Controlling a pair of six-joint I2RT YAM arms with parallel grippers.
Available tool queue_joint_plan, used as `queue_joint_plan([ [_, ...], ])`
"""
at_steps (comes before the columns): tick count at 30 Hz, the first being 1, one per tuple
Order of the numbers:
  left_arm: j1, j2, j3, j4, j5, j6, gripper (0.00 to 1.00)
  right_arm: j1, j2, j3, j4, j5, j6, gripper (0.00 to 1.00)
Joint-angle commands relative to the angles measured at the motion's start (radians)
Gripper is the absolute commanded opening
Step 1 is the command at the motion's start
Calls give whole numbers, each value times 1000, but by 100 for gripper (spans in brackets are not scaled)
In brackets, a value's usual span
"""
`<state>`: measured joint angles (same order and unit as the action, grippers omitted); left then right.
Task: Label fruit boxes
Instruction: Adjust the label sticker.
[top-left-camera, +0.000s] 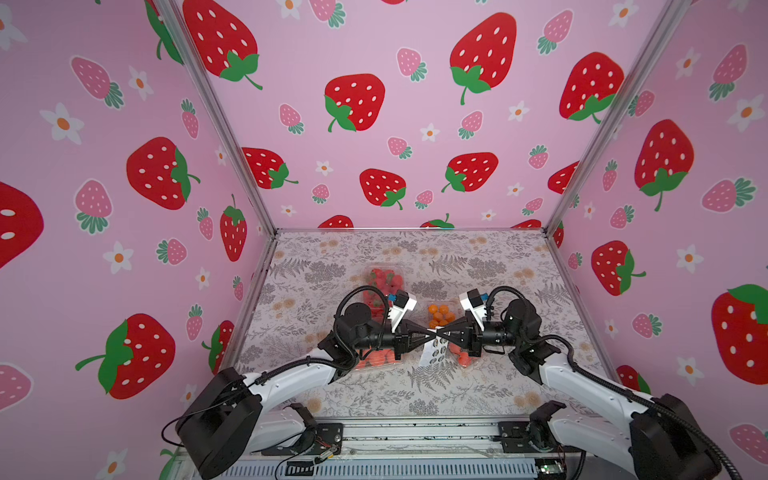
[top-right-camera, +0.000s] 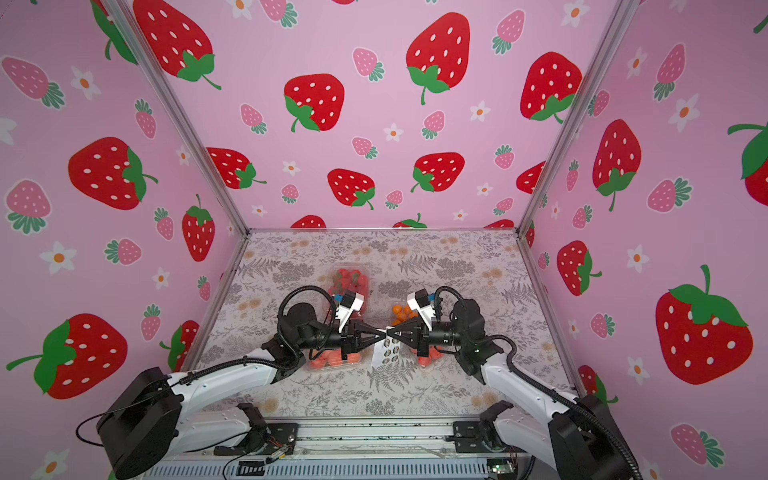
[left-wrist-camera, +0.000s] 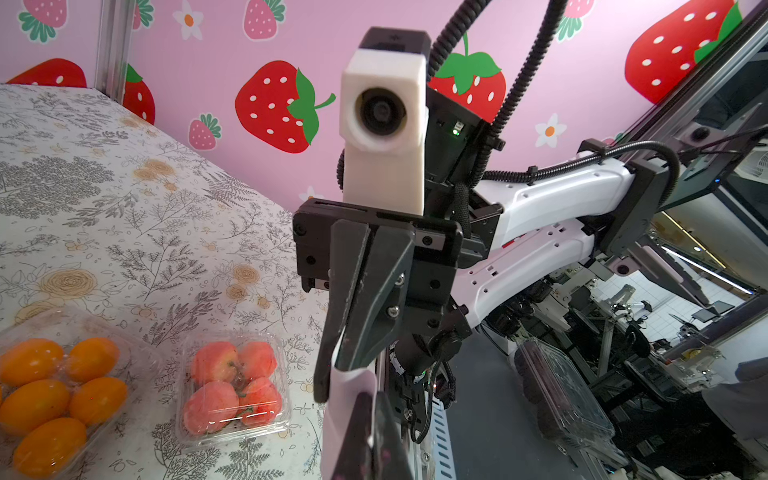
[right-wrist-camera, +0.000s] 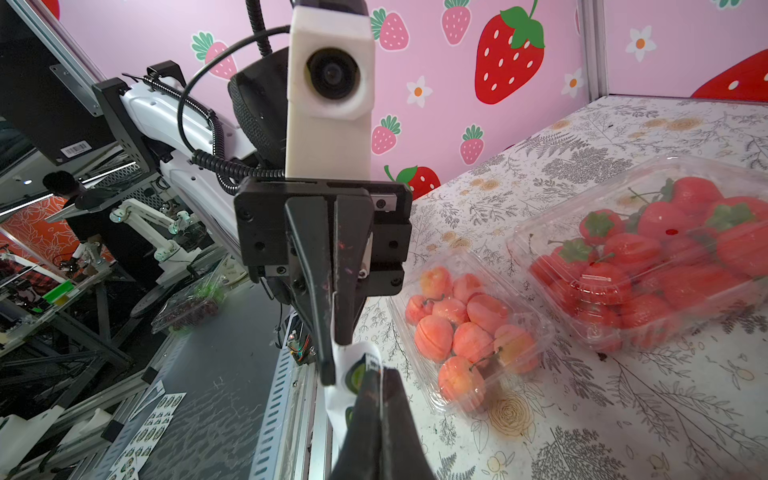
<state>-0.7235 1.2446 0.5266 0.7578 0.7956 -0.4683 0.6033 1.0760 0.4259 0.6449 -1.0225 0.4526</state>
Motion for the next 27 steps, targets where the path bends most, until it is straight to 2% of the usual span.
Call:
queue_joint_plan([
  [1,3,14,22,77,3,-5,0,15,-4,14,59,-59,4,0],
  [10,16,39,-25,162,-13,-39,0,15,-27,-15,116,-76,31,0],
  [20,37,-7,-54,122,-32,-26,0,6,-126,-39,67,-36,14,0],
  [23,37,-17,-54,124,-21,-33,0,5,-126,-37,29,-12,-11,15],
  [27,36,-20,-52,146,0,-48,0,5,-73,-12,41,-34,-6,16],
])
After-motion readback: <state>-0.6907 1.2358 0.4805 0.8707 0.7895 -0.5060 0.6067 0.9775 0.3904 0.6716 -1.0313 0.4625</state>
